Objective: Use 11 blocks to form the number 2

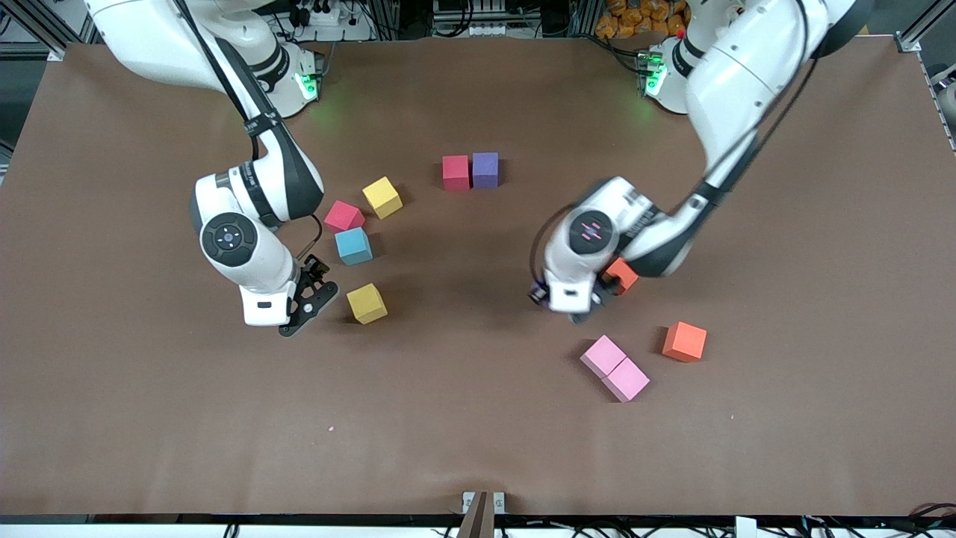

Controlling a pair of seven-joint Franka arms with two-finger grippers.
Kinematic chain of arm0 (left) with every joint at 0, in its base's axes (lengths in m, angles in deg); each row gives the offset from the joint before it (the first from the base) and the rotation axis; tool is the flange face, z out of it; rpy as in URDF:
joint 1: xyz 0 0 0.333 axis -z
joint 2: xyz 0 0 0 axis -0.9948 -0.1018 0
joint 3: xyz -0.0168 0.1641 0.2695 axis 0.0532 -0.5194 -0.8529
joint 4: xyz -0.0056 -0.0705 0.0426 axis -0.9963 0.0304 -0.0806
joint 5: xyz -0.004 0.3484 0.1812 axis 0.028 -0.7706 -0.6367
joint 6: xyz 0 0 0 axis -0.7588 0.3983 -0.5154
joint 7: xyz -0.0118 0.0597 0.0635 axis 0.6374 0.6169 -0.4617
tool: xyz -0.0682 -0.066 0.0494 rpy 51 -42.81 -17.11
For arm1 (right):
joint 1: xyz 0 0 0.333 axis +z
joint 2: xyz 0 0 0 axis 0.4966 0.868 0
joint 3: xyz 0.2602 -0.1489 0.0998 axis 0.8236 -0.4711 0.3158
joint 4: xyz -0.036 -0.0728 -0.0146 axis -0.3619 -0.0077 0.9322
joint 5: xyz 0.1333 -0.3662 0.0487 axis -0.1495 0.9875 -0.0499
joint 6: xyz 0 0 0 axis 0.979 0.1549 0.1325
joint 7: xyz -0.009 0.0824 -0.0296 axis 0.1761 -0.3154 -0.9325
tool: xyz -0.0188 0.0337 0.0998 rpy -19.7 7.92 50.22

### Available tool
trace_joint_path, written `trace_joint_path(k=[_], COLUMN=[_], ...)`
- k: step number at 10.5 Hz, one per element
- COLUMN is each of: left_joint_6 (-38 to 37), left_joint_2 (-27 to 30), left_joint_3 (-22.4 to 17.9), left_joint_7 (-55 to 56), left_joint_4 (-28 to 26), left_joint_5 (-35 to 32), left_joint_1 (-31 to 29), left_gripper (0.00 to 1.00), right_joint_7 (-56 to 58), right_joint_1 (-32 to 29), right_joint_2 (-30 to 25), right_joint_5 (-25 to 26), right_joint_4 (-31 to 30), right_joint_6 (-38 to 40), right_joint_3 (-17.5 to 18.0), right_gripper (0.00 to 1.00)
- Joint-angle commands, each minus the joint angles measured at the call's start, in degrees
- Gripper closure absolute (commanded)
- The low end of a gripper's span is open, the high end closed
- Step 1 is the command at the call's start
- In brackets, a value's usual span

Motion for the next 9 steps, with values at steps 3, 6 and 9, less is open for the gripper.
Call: trace_joint_path(k=[3, 6, 9], left_joint_6=[-3.3, 0.7, 7.1], left_joint_2=[7.0, 12.7, 16.6], left_joint_3=[6.2, 10.8, 18.0], left_joint_7=[22.4, 39.1, 46.6], left_joint_4=[-11.7, -21.7, -31.3], left_joint_5=[0.2, 0.2, 0.1], left_joint_1=[-0.4, -3.2, -9.9], left_gripper=[0.72, 0.76, 0.77], right_joint_7=[-0.9, -0.9, -0.9], right_joint_1=[-0.7, -0.7, -0.7], right_joint_2=[0.4, 0.4, 0.4], right_joint_5=[-0.1, -0.1, -0.1], right_joint_4=[0.9, 0.9, 0.9], right_joint_6=[0.2, 0.1, 0.0], right_joint_3=[0.6, 0.5, 0.5], right_gripper=[0.00, 0.00, 0.00])
